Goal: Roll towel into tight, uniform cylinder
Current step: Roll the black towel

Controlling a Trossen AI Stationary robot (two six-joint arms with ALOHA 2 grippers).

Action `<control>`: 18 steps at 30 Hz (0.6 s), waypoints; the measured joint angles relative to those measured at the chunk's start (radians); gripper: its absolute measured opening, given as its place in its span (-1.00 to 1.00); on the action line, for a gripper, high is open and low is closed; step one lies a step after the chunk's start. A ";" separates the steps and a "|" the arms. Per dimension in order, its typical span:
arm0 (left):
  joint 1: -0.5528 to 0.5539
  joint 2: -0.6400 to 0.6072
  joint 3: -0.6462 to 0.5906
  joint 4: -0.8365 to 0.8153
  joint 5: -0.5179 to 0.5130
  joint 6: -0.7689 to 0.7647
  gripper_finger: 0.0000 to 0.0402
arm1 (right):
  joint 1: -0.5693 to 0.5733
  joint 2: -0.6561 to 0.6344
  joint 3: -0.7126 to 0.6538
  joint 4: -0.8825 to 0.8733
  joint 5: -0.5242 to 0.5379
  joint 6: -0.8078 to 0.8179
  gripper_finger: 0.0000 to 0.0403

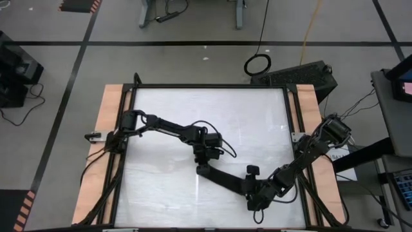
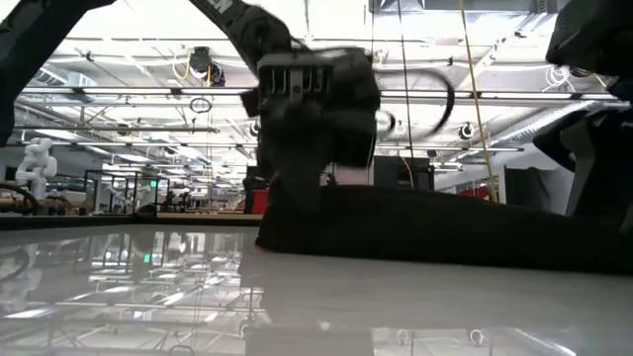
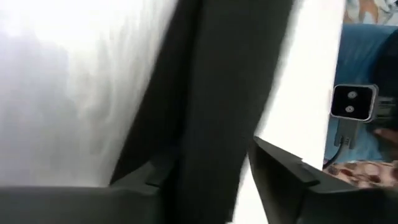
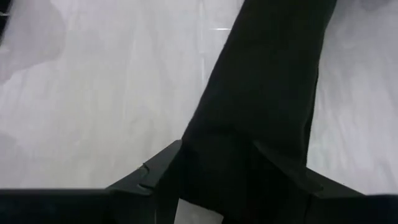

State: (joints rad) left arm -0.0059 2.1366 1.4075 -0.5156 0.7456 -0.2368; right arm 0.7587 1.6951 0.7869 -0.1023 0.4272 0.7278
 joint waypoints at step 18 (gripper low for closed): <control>-0.083 -0.238 0.067 -0.171 -0.392 0.170 0.06 | -0.066 -0.001 -0.032 -0.005 -0.010 0.102 -0.13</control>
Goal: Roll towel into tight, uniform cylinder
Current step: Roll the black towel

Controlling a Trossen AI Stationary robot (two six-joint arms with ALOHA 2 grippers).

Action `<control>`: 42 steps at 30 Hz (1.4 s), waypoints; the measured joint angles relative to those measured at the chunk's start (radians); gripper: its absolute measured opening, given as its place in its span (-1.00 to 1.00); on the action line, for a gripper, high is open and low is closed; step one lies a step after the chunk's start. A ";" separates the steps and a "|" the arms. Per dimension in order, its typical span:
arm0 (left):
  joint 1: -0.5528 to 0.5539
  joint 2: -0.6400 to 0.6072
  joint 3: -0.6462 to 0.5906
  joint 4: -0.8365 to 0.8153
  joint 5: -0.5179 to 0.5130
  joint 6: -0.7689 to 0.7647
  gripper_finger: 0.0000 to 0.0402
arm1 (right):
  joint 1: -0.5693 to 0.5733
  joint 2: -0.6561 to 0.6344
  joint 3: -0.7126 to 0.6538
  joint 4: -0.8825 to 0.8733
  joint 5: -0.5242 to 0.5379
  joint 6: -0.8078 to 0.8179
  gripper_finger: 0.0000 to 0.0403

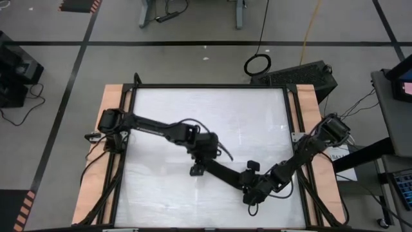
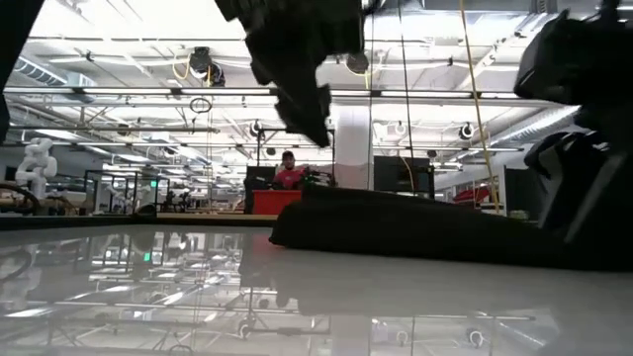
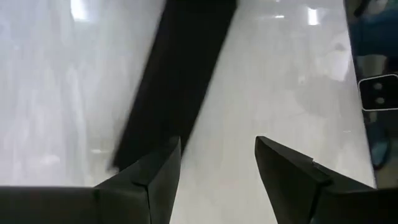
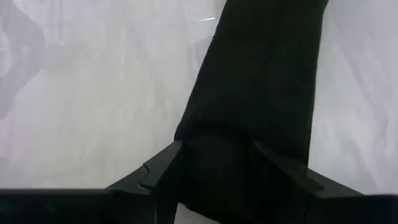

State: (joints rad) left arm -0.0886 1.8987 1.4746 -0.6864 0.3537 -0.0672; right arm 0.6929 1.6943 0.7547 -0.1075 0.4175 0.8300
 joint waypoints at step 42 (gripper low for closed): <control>0.024 -0.056 0.008 -0.085 -0.258 -0.051 0.06 | -0.240 0.001 -0.001 0.040 -0.032 -0.003 -0.13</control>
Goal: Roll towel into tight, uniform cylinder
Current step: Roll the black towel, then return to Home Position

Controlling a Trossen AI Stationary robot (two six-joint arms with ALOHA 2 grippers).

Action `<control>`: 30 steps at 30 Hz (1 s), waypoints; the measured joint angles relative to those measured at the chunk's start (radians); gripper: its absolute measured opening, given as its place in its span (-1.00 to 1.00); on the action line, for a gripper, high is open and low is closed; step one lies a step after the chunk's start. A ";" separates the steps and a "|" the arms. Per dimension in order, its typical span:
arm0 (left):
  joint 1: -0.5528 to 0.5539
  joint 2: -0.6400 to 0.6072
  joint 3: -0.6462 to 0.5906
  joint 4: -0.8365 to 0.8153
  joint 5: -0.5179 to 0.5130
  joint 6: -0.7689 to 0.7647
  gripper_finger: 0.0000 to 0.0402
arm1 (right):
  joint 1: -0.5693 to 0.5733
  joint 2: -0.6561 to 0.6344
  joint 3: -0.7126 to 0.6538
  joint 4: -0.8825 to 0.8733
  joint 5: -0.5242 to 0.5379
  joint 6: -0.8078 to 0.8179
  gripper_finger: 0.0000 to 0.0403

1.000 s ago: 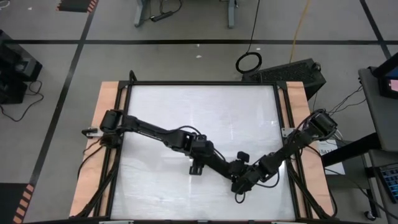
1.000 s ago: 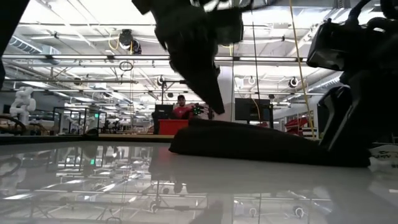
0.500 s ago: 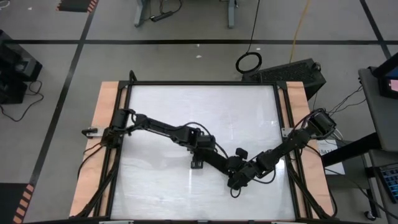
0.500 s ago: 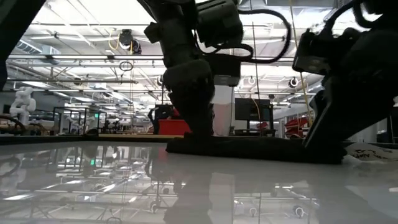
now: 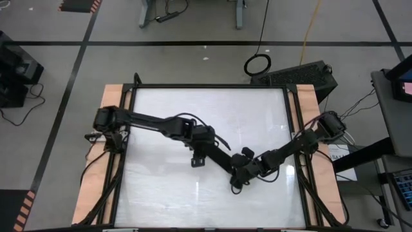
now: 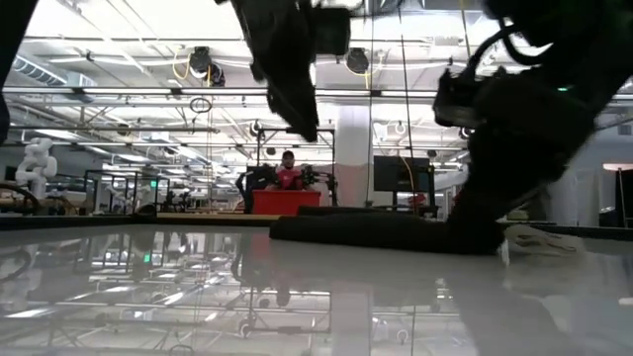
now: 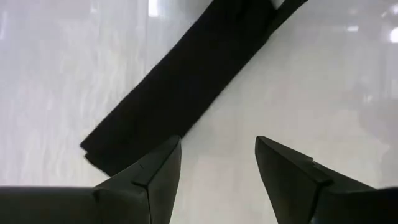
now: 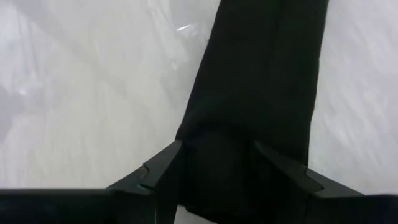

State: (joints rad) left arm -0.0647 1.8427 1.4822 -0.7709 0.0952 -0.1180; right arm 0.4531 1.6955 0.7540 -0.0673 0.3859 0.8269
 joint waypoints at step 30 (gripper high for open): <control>-0.411 -0.363 0.001 -0.079 -0.443 -0.190 0.06 | -0.159 -0.102 0.000 0.282 -0.156 0.062 -0.13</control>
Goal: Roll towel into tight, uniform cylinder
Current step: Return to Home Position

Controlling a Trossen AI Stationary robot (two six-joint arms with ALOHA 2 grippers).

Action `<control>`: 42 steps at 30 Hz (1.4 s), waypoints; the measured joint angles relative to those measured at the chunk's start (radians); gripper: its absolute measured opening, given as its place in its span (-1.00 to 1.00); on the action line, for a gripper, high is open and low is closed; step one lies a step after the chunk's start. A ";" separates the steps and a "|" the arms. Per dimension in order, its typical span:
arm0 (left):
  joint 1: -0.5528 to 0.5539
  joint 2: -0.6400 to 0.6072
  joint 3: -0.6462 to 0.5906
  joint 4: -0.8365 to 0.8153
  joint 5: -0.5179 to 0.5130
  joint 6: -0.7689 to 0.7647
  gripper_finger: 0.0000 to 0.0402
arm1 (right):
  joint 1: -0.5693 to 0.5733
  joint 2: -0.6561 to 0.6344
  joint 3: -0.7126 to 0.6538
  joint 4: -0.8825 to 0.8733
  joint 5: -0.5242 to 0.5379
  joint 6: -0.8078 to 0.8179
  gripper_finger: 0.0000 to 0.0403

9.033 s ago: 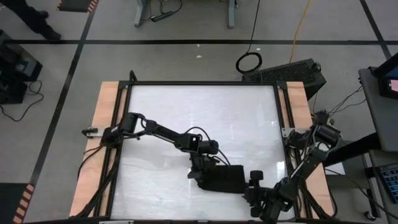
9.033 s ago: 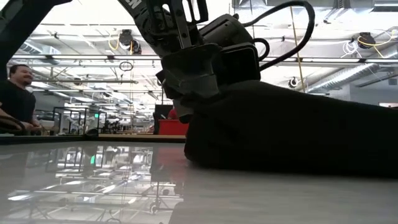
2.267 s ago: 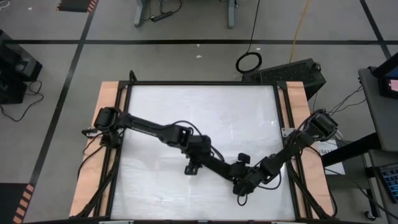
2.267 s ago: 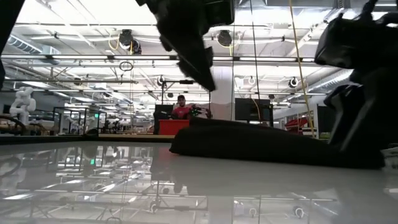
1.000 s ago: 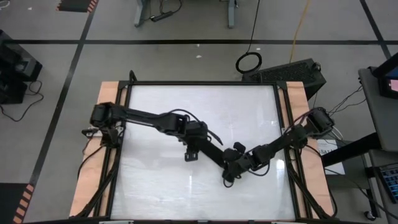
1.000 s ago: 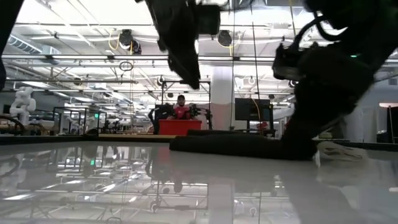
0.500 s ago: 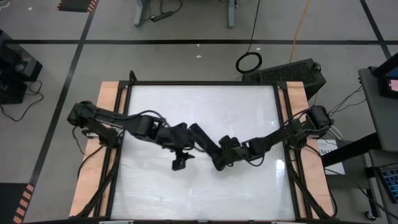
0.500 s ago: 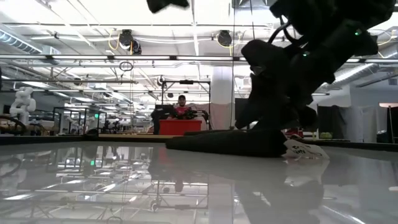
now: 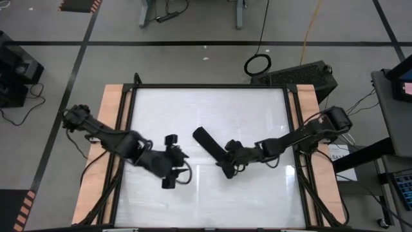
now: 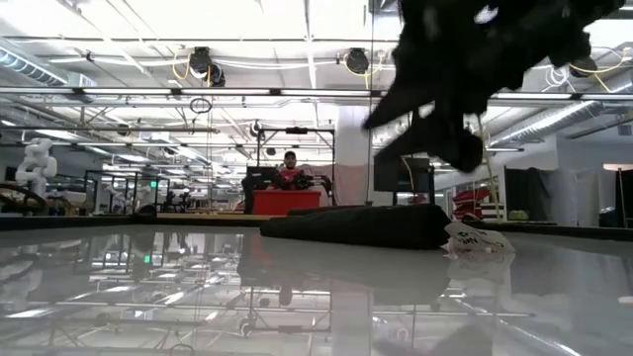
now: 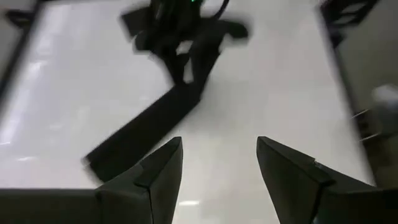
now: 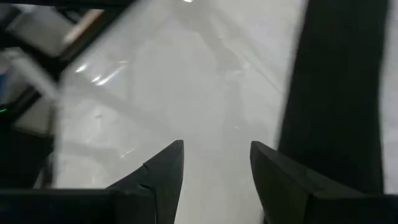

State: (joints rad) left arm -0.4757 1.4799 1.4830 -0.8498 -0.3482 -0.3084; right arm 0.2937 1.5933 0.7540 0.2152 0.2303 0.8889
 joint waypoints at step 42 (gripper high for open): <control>-0.148 -0.631 -1.173 0.882 -0.405 -0.341 0.06 | 0.263 -1.116 -0.644 0.168 0.277 -0.513 -0.41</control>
State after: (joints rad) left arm -0.6235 0.8494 0.3099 0.0323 -0.7527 -0.6491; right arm 0.5563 0.4778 0.1103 0.3827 0.5076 0.3756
